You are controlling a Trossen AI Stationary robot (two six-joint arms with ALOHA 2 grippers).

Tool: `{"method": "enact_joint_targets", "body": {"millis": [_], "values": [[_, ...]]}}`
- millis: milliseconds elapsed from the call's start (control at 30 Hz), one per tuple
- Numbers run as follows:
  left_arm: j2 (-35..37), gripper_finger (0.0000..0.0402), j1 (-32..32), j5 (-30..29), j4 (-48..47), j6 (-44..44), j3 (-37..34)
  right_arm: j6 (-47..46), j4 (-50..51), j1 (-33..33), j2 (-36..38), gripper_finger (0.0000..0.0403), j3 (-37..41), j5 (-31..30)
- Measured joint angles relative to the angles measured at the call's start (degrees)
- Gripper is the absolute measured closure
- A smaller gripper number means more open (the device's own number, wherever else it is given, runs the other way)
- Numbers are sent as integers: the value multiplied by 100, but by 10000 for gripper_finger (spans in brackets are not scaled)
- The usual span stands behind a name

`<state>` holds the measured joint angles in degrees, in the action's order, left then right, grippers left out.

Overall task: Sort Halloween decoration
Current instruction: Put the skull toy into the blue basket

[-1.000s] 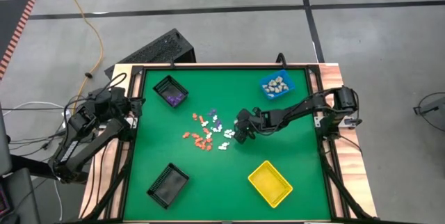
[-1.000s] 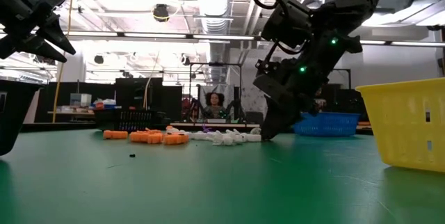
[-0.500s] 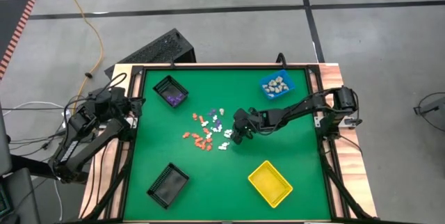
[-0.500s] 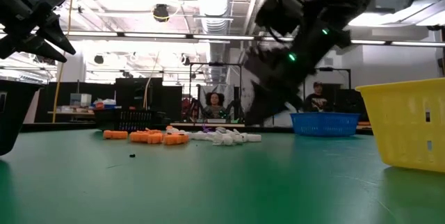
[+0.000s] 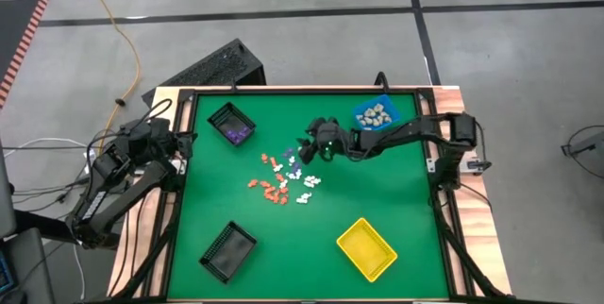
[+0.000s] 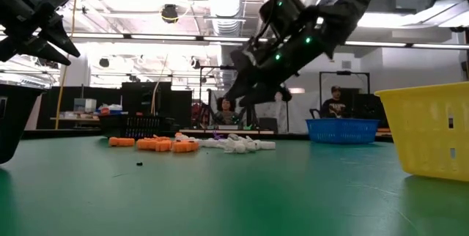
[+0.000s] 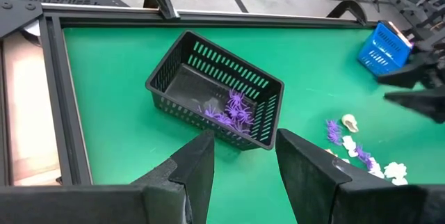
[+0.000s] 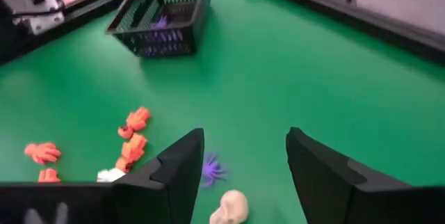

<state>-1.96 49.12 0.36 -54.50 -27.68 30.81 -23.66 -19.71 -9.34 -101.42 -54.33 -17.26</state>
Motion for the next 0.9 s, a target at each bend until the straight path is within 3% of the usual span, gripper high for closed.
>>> {"method": "enact_joint_targets", "body": {"millis": [200, 467, 633, 900], "values": [[-2, 258, 0, 17, 0, 2, 2, -356, -68, 55, -602, 171, -324, 111], [5, 258, -1, 48, -12, 24, 2, -95, -50, 211, -1153, 173, -509, -415], [7, 258, 0, 42, -7, 20, 2, -314, 18, 342, -1456, 185, -504, -915], [7, 258, 0, 37, -13, 11, 2, -673, 105, 540, -1770, 213, -535, -1219]]}}
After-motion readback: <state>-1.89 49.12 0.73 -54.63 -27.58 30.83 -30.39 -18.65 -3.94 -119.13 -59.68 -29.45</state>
